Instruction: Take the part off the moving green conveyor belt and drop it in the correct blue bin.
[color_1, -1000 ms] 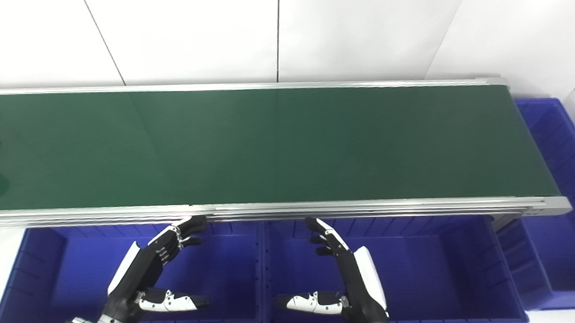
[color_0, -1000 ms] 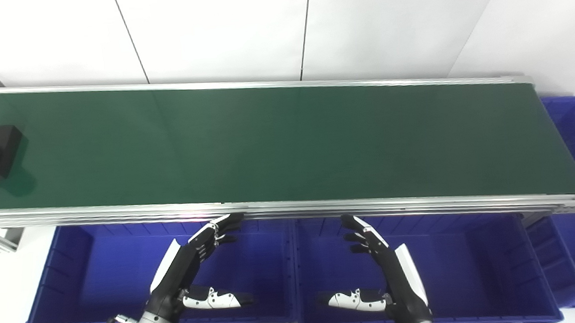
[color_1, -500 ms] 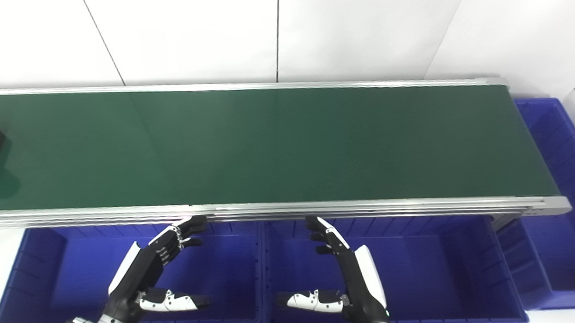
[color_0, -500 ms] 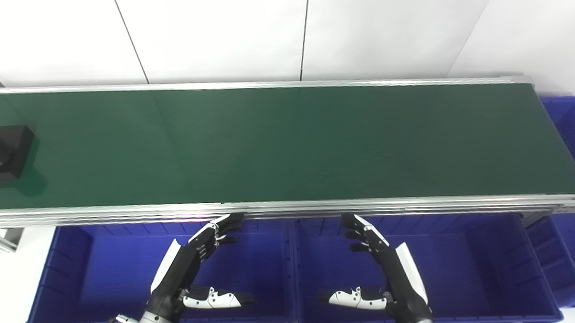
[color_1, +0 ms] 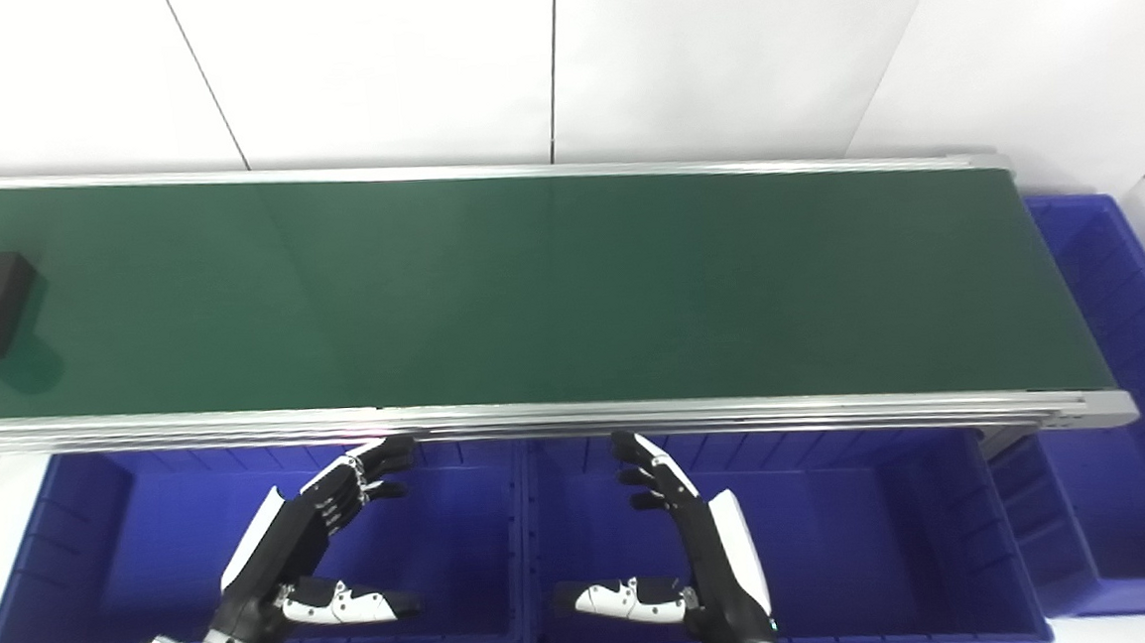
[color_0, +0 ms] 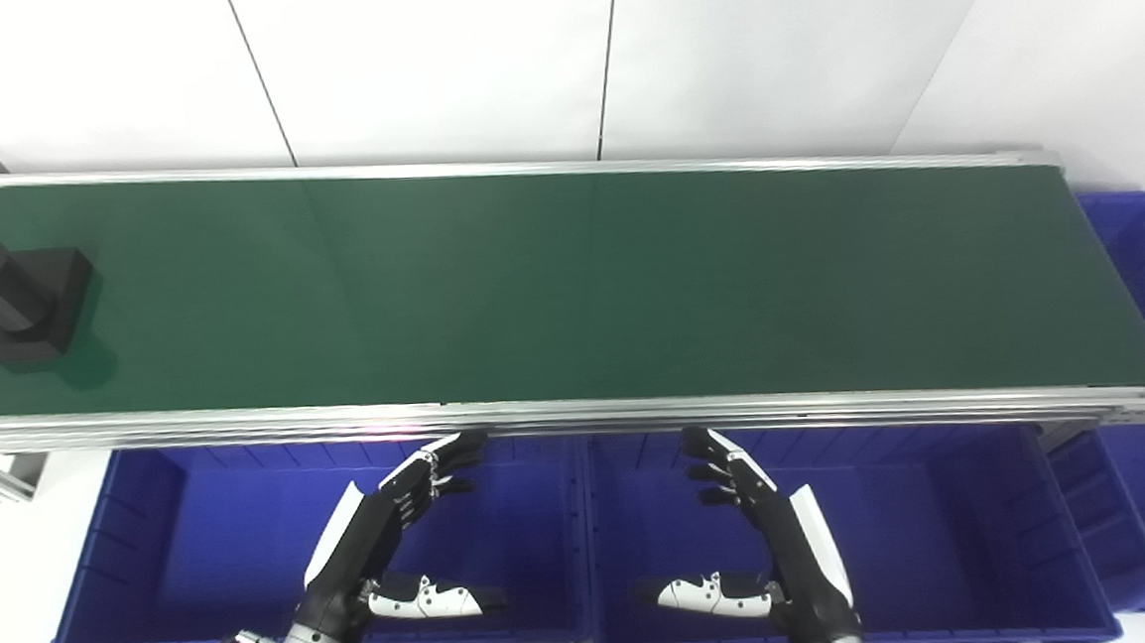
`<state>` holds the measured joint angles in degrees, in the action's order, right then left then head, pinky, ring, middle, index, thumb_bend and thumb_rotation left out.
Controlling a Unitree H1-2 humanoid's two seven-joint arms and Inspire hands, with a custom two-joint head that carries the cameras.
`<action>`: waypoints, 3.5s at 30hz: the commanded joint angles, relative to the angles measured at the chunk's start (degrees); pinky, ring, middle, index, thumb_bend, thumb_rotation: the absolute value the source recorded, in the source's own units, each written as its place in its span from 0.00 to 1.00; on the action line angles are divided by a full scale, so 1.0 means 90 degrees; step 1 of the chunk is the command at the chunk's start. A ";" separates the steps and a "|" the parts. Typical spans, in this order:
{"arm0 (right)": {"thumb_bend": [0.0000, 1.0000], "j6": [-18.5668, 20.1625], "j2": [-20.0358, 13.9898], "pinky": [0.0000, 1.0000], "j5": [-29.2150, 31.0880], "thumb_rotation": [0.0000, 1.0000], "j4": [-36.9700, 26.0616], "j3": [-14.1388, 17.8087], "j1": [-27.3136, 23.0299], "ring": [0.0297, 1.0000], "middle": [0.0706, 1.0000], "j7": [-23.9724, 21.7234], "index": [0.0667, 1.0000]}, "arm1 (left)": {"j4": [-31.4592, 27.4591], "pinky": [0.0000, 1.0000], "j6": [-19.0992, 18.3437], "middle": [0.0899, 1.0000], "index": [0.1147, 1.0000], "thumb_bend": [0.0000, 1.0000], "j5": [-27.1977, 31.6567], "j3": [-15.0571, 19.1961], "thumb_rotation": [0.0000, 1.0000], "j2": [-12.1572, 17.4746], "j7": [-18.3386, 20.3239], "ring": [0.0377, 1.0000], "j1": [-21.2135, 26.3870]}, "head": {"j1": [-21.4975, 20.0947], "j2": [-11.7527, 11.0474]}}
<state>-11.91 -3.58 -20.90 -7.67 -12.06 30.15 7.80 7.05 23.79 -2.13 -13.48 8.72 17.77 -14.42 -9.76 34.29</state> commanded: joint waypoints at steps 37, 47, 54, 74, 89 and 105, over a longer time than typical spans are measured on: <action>0.72 -0.1041 -0.0186 0.76 0.0262 0.05 0.0393 0.0293 -0.0139 0.82 0.84 0.0054 0.88 | 0.0291 0.71 0.0345 0.81 0.75 0.92 -0.0281 -0.0295 0.12 -0.0193 -0.0395 0.79 0.0247 | 0.1569 -0.0587; 0.70 -0.1223 -0.0279 0.76 0.0534 0.01 0.0458 0.0430 -0.0133 0.77 0.85 -0.0013 0.90 | 0.0346 0.71 0.0344 0.81 0.74 0.94 -0.0274 -0.0481 0.10 -0.0282 -0.0522 0.78 0.0282 | 0.1874 -0.0575; 0.68 -0.1298 -0.0276 0.77 0.0489 0.03 0.0364 0.0538 -0.0113 0.82 0.86 0.0060 0.90 | 0.0398 0.72 0.0340 0.81 0.75 0.95 -0.0333 -0.0555 0.10 -0.0361 -0.0598 0.78 0.0322 | 0.1980 -0.0563; 0.68 -0.1190 -0.0057 0.76 0.0630 0.16 -0.0966 0.0873 -0.0544 0.77 0.79 -0.0088 0.87 | 0.0571 0.73 0.0346 0.81 0.75 0.94 -0.0347 -0.0707 0.12 -0.0349 -0.0638 0.79 0.0533 | 0.1840 -0.0419; 0.66 -0.0334 -0.0068 0.69 0.0469 0.24 -0.1292 0.0995 -0.1768 0.75 0.81 -0.0476 0.86 | 0.0890 0.74 0.0347 0.81 0.75 0.93 -0.0420 -0.0831 0.13 -0.0318 -0.0740 0.80 0.0808 | 0.1859 -0.0473; 0.71 0.0788 -0.0127 0.65 0.0002 0.15 -0.1489 0.0856 -0.2727 0.72 0.78 -0.0971 0.82 | 0.0940 0.75 0.0346 0.81 0.75 0.92 -0.0462 -0.0886 0.15 -0.0252 -0.0816 0.81 0.0902 | 0.1538 -0.0372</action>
<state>-5.77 -4.87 -20.34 -18.72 -4.07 7.17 -0.56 16.78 24.45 -6.74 -21.23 6.25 10.85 -7.41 4.40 30.76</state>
